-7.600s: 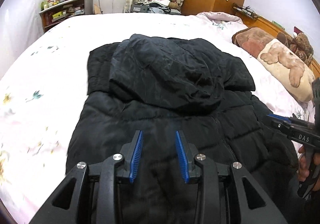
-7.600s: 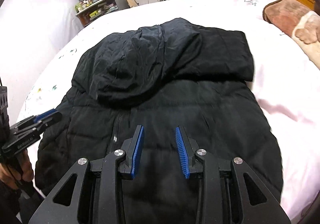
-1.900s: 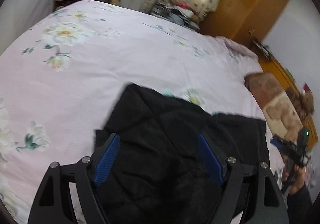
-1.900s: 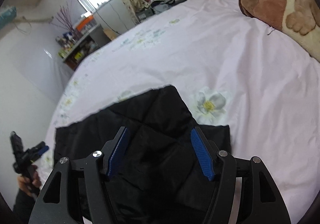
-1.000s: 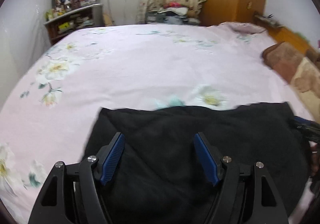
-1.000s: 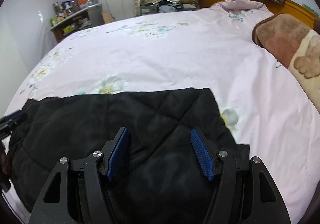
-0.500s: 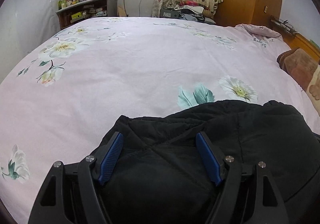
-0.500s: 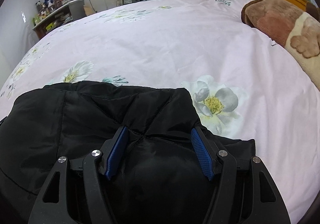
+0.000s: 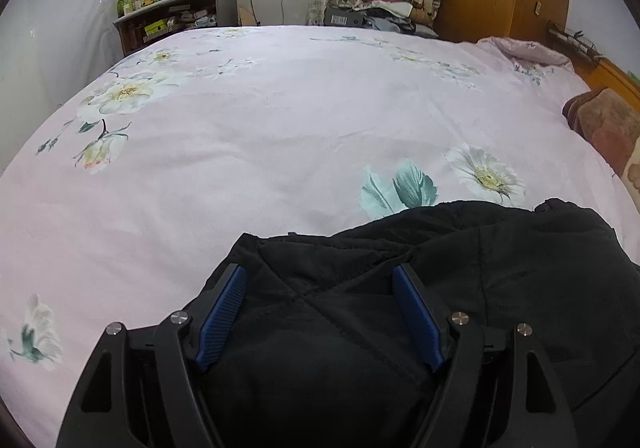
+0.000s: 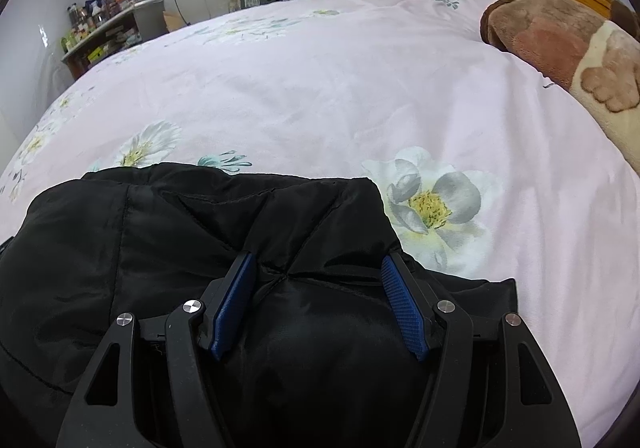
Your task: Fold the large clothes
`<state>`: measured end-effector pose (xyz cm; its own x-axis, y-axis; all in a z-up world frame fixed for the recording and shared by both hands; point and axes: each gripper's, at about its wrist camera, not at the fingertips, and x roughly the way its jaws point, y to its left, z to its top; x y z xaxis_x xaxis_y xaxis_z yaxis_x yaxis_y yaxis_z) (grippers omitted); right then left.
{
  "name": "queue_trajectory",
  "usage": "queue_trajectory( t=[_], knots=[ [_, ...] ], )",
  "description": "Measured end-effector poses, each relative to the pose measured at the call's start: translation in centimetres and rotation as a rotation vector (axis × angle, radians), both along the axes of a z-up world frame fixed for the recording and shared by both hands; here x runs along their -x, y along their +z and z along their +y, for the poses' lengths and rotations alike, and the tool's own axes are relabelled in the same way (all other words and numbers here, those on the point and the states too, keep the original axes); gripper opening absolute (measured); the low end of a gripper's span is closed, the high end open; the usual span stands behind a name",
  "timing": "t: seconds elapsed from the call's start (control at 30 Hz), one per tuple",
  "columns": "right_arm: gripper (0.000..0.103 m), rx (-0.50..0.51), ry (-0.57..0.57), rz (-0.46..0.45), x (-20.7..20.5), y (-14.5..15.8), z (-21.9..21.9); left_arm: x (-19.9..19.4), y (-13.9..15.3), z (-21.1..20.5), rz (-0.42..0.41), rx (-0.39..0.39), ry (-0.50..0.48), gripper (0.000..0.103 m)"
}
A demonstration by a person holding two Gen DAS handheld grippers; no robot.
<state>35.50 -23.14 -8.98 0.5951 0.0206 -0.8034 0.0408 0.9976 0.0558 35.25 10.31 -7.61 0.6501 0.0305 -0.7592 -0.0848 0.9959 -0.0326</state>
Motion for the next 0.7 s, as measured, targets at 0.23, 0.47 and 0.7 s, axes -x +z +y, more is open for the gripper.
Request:
queue_trajectory(
  t=[0.23, 0.47, 0.7],
  knots=[
    [0.065, 0.002, 0.027, -0.087, 2.3, 6.3, 2.3, 1.9, 6.4, -1.2, -0.083, 0.081, -0.072, 0.075],
    [0.065, -0.046, 0.227, -0.080, 2.1, 5.8, 11.3, 1.1, 4.8, -7.6, -0.033, 0.103, -0.245, 0.071],
    [0.064, -0.020, 0.214, -0.051, -0.3, 1.8, 11.3, -0.6, 0.5, -7.8, 0.005, 0.080, -0.220, 0.070]
  ],
)
